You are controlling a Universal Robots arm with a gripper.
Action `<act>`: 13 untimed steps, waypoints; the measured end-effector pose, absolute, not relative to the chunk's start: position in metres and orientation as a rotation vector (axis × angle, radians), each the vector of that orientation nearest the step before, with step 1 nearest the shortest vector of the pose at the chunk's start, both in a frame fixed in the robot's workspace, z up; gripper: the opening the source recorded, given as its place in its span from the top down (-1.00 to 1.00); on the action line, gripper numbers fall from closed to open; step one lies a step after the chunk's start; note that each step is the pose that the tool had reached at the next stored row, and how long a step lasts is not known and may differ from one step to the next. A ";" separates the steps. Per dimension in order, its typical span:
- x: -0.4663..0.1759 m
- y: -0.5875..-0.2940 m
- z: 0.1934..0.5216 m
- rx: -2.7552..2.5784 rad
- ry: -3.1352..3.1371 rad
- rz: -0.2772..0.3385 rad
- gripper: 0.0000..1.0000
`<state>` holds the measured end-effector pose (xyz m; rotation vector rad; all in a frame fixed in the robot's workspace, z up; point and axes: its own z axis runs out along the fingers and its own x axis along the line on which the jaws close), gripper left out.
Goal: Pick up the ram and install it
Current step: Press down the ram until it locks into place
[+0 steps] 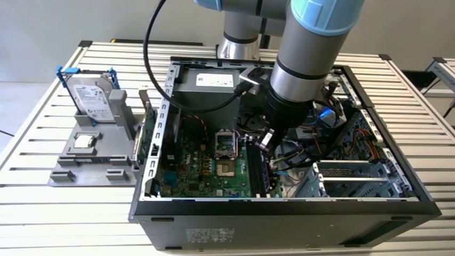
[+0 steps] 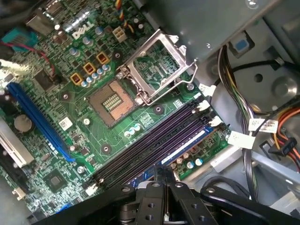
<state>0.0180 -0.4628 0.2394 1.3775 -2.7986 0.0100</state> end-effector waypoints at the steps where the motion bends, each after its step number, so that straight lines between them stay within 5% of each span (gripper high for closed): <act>1: 0.018 -0.463 0.239 1.396 -2.790 0.010 1.00; 13: 0.018 -0.462 0.239 1.623 -2.664 0.013 1.00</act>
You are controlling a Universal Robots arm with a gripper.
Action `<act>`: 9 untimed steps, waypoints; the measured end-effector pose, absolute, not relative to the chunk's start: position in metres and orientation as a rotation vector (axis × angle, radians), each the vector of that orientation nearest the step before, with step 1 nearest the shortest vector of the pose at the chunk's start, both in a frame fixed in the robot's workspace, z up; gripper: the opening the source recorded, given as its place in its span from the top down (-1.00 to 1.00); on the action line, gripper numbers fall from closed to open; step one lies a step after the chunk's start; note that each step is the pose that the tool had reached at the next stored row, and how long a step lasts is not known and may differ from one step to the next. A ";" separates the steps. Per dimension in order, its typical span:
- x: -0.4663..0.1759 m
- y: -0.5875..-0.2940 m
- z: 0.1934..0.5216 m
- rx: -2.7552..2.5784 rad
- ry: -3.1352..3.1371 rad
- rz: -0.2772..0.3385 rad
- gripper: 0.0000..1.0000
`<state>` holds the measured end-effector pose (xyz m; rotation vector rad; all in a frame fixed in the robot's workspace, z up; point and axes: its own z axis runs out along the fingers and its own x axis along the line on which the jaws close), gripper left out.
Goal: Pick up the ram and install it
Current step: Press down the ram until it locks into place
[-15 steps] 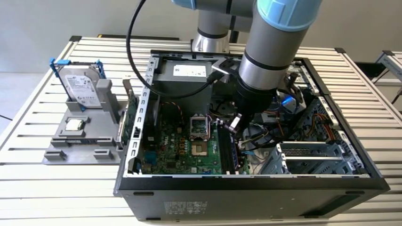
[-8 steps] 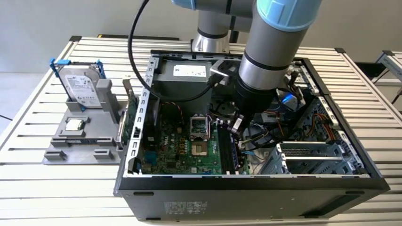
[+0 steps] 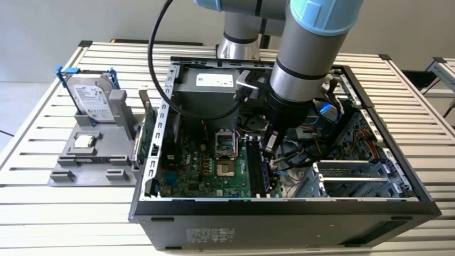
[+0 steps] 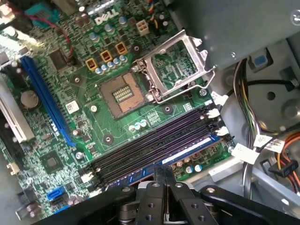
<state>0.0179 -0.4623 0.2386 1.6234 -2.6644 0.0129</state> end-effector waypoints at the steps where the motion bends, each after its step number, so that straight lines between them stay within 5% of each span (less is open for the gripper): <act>1: 0.018 -0.462 0.239 1.643 -2.652 0.013 1.00; 9: 0.018 -0.461 0.238 1.793 -2.554 0.015 1.00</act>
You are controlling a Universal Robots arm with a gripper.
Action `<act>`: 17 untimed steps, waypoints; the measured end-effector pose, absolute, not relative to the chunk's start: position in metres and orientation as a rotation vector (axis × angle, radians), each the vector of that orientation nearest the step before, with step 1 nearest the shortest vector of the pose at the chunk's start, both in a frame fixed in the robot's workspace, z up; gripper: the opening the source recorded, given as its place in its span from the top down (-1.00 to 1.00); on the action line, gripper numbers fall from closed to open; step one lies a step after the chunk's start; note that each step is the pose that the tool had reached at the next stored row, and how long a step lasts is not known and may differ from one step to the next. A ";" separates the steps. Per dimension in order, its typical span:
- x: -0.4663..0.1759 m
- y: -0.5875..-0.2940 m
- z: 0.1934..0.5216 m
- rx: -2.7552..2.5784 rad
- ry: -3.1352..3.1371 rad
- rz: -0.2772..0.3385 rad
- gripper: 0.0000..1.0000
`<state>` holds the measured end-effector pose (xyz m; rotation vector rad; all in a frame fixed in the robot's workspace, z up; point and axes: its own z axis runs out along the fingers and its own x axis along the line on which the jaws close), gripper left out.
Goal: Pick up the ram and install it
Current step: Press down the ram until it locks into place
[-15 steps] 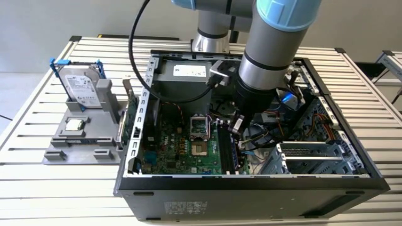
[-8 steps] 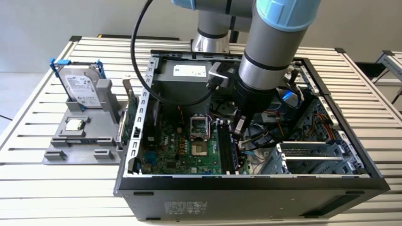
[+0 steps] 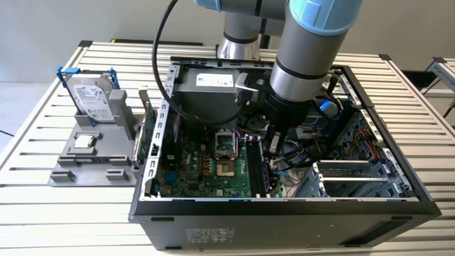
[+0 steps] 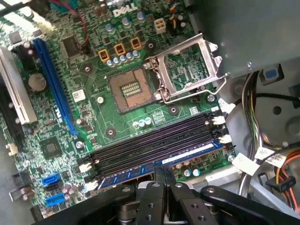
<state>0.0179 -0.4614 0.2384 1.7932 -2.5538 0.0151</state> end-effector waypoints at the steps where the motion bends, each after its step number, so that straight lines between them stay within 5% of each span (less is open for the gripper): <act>1: 0.018 -0.461 0.238 1.811 -2.541 0.015 1.00; 17: 0.017 -0.460 0.237 2.092 -2.317 0.019 1.00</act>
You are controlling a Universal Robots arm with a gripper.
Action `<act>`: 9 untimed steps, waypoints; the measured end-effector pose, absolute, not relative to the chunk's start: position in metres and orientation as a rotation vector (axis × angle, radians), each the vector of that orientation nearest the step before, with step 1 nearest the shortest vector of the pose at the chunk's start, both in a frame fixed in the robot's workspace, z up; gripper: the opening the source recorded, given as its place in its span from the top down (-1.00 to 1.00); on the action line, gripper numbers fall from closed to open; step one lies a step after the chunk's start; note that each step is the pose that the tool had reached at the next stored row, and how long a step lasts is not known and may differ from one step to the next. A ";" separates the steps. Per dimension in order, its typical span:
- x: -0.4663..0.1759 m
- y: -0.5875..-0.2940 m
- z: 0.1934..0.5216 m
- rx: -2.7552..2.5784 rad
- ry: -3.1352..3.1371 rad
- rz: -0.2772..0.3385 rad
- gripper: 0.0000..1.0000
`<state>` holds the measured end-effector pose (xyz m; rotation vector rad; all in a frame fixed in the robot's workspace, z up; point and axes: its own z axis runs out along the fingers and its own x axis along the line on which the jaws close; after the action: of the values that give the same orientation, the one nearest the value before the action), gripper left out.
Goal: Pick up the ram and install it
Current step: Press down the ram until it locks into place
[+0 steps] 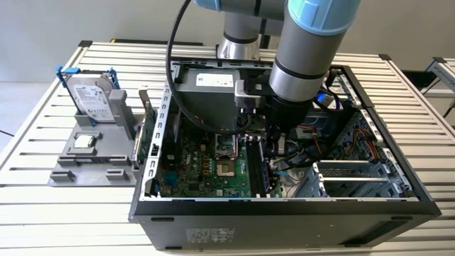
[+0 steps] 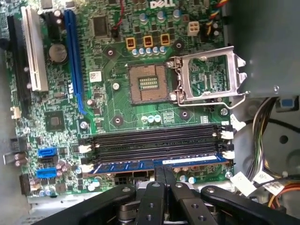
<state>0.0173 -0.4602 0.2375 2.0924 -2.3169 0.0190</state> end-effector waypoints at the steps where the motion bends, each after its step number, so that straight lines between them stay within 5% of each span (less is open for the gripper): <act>1: 0.017 -0.460 0.237 2.108 -2.303 0.019 1.00; 9: 0.016 -0.459 0.237 2.221 -2.195 0.021 1.00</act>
<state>0.0164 -0.4591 0.2368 2.2208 -2.1951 0.0207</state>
